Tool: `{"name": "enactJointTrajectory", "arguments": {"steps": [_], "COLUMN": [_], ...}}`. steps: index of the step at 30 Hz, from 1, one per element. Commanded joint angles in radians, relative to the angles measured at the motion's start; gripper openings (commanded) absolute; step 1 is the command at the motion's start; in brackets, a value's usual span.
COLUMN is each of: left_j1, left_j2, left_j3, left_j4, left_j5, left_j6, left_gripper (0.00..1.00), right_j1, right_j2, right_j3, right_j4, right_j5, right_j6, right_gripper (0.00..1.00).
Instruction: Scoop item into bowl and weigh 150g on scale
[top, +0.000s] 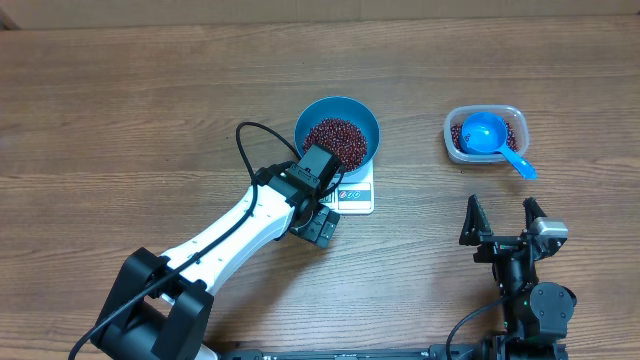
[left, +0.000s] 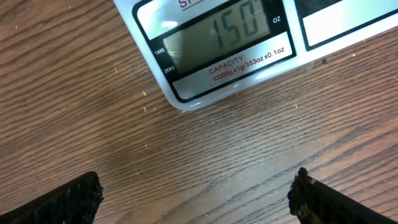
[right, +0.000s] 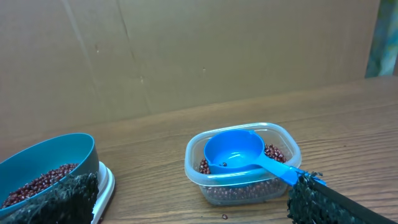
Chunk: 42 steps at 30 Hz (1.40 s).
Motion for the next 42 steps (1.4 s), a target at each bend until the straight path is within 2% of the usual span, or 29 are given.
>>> {"name": "enactJointTrajectory", "arguments": {"steps": [1, 5, 8, 12, 18, 24, 27, 31, 34, 42], "left_j1": [-0.002, -0.002, -0.002, 0.004, 0.050, 0.152, 0.208, 0.270, 0.309, 0.314], "left_j2": [-0.046, -0.162, -0.292, -0.454, -0.675, -0.850, -0.930, -1.022, -1.123, -1.349], "left_j3": [0.006, 0.006, 0.006, 0.006, 0.005, -0.042, -0.122, -0.267, -0.467, -0.808], "left_j4": [0.000, 0.043, 0.145, 0.230, 0.235, 0.184, 0.183, 0.212, 0.349, 0.758], "left_j5": [-0.050, -0.082, -0.082, -0.080, -0.072, 0.003, 0.040, 0.061, 0.062, 0.062], "left_j6": [0.020, 0.038, 0.128, 0.152, 0.150, 0.151, 0.140, 0.038, -0.045, -0.052], "left_gripper": [1.00, 1.00, 1.00, 0.99, 1.00, 1.00, 1.00, 1.00, 1.00, 1.00], "right_j1": [0.005, 0.005, 0.005, 0.005, 0.005, 0.005, 0.005, 0.005, 0.005, 0.005], "right_j2": [-0.010, -0.010, -0.010, -0.010, -0.010, -0.010, -0.010, -0.010, -0.010, -0.010], "right_j3": [-0.010, -0.010, -0.010, -0.010, -0.010, -0.010, -0.010, -0.010, -0.010, -0.010], "right_j4": [0.003, 0.003, 0.003, 0.003, 0.003, 0.003, 0.003, 0.003, 0.003, 0.003], "right_j5": [0.013, 0.013, 0.013, 0.013, 0.013, 0.013, 0.013, 0.013, 0.013, 0.013], "right_j6": [0.008, 0.008, 0.008, 0.008, 0.008, 0.008, 0.008, 0.008, 0.008, 0.008], "right_gripper": [1.00, 1.00, 1.00, 1.00, 1.00, 1.00, 1.00, 1.00, 1.00, 1.00]}}
